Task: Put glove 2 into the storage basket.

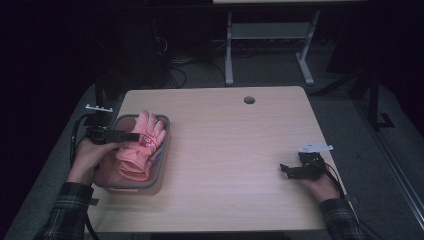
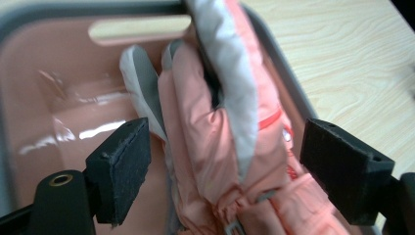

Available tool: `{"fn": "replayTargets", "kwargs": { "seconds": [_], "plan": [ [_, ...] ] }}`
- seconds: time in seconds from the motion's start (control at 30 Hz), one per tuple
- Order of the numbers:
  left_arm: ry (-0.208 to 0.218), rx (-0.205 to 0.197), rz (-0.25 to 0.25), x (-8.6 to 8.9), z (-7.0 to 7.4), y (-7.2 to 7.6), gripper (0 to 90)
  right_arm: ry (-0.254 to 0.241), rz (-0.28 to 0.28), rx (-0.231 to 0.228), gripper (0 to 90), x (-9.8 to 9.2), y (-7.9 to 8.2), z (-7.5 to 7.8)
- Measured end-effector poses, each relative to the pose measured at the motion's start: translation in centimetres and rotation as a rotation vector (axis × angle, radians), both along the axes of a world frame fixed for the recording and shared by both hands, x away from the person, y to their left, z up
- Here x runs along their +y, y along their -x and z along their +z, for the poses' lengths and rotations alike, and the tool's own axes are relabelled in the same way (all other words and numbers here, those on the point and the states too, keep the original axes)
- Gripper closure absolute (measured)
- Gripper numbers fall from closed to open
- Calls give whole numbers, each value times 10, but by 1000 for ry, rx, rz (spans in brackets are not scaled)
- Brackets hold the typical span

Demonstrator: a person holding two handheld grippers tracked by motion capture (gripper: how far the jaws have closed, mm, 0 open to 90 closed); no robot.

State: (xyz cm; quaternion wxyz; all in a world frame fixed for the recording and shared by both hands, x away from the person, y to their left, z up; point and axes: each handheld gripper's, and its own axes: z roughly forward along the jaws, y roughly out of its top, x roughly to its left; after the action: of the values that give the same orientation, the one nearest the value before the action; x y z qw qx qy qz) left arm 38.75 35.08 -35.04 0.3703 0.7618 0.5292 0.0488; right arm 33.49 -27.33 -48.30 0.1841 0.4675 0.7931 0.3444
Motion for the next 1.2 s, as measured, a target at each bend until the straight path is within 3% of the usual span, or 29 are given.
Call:
{"fn": "replayTargets", "kwargs": {
  "seconds": [0.3, 0.53, 0.83, 1.2],
  "plan": [
    [4, -116, -45, -4, 34, 6, 185, 0, 1, 2, 108, 0, 0, 0],
    [7, -186, -116, -29, 47, 9, 186, -1, 0, 3, 107, 0, 0, 0],
    [20, -252, -216, -75, 46, 16, 186, -1, 2, 4, 104, 0, 0, 0],
    [4, -288, -300, -130, 33, 31, 186, -1, 8, 3, 103, 1, 0, 0]
  ]
}}
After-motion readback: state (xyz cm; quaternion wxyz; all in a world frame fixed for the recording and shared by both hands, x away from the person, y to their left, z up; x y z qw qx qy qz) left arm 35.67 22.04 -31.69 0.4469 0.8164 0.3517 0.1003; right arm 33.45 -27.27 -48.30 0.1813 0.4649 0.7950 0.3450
